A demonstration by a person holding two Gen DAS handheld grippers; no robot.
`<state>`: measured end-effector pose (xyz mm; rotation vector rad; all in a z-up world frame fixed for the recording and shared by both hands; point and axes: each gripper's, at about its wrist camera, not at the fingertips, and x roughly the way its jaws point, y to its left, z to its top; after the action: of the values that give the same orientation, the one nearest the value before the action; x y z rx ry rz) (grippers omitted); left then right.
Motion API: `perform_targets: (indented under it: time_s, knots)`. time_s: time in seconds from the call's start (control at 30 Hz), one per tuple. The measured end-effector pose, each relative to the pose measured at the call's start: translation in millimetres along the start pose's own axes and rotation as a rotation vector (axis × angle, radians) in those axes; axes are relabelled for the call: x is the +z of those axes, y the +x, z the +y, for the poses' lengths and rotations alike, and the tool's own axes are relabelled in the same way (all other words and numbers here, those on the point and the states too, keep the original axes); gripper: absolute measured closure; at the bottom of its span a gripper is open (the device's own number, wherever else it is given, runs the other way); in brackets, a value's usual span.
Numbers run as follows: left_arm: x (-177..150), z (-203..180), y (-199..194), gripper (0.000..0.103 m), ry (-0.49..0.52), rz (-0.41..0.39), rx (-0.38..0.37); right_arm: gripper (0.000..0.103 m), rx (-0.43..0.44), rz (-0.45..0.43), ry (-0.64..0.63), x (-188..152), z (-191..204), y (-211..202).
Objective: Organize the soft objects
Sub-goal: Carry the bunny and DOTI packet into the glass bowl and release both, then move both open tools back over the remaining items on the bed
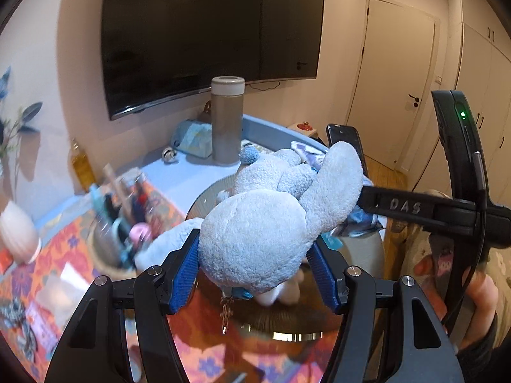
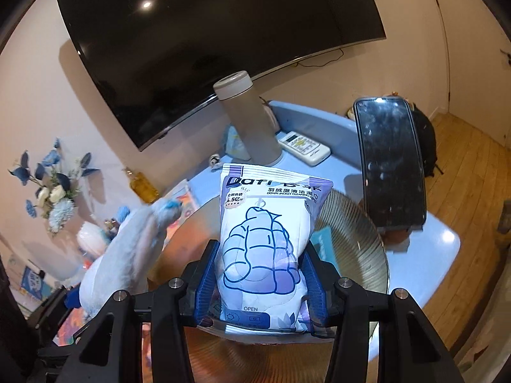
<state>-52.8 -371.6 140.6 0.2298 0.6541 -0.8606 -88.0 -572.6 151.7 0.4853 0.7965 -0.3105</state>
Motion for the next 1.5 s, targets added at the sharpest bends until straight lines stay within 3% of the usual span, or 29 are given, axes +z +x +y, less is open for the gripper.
perform_targets:
  time_s: [0.1,0.17,0.23,0.5,0.63,0.8,0.87,1.0,1.07,1.3,1.5]
  knots:
    - [5,0,14,0.035,-0.004,-0.021,0.019,0.052,-0.036,0.024,-0.015,7,3,15]
    - [7,3,21,0.024,-0.025,-0.031,0.04,0.035,-0.049,0.046,-0.021,9,2,23]
    - [7,7,23,0.02,-0.036,-0.024,0.006,0.03,-0.072,0.053,-0.022,8,-1,27]
    - [1,31,-30,0.02,-0.077,-0.095,-0.03,0.03,-0.078,0.033,0.034,1,-16,5]
    - [-2,39,-62,0.02,-0.079,-0.134,0.019,0.03,-0.042,0.025,0.031,-4,-4,-8]
    - [-8,52,-103,0.02,-0.099,-0.18,0.079,0.03,0.001,0.015,-0.067,-20,37,-25]
    - [-14,59,-123,0.02,-0.083,-0.188,0.142,0.03,0.022,0.017,-0.099,-26,52,-29]
    - [-32,76,-179,0.02,-0.009,-0.227,0.403,0.03,0.072,0.02,-0.178,-43,91,-35]
    - [-41,91,-208,0.02,-0.016,-0.245,0.478,0.029,0.098,0.031,-0.201,-51,107,-34]
    - [-84,158,-307,0.013,-0.118,-0.3,0.665,0.029,0.193,0.12,-0.324,-91,189,-9]
    - [-128,216,-336,0.012,-0.267,-0.289,0.715,0.029,0.248,0.186,-0.455,-130,252,6]
